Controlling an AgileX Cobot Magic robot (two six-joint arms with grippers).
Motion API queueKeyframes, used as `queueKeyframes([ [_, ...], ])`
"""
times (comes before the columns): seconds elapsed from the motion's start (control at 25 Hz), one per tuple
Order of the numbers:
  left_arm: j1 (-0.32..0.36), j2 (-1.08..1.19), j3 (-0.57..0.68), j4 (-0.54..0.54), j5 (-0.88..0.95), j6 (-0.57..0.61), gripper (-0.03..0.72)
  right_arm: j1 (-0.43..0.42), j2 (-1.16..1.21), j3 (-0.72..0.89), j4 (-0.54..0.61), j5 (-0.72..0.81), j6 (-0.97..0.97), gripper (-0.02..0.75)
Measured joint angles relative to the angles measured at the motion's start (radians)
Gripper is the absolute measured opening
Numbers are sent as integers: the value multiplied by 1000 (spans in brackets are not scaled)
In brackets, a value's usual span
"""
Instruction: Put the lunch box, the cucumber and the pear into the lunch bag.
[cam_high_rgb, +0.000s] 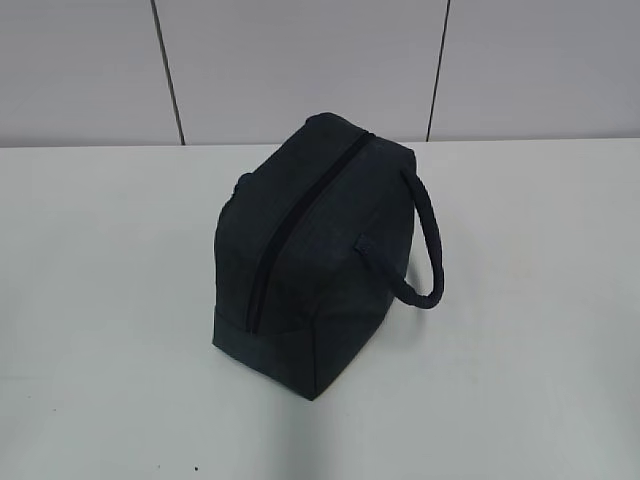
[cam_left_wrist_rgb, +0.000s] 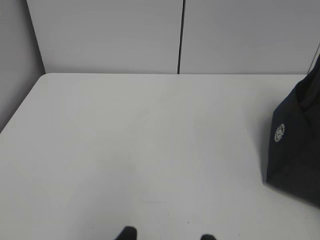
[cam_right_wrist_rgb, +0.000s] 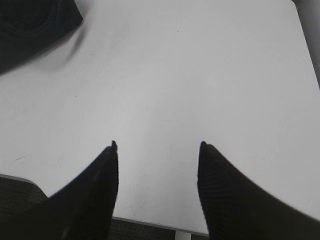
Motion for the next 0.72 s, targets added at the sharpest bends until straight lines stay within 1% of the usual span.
queueKeyframes([
  [0.72,0,0,0,0,0,0,243,0,0,0,0,0,0,405],
])
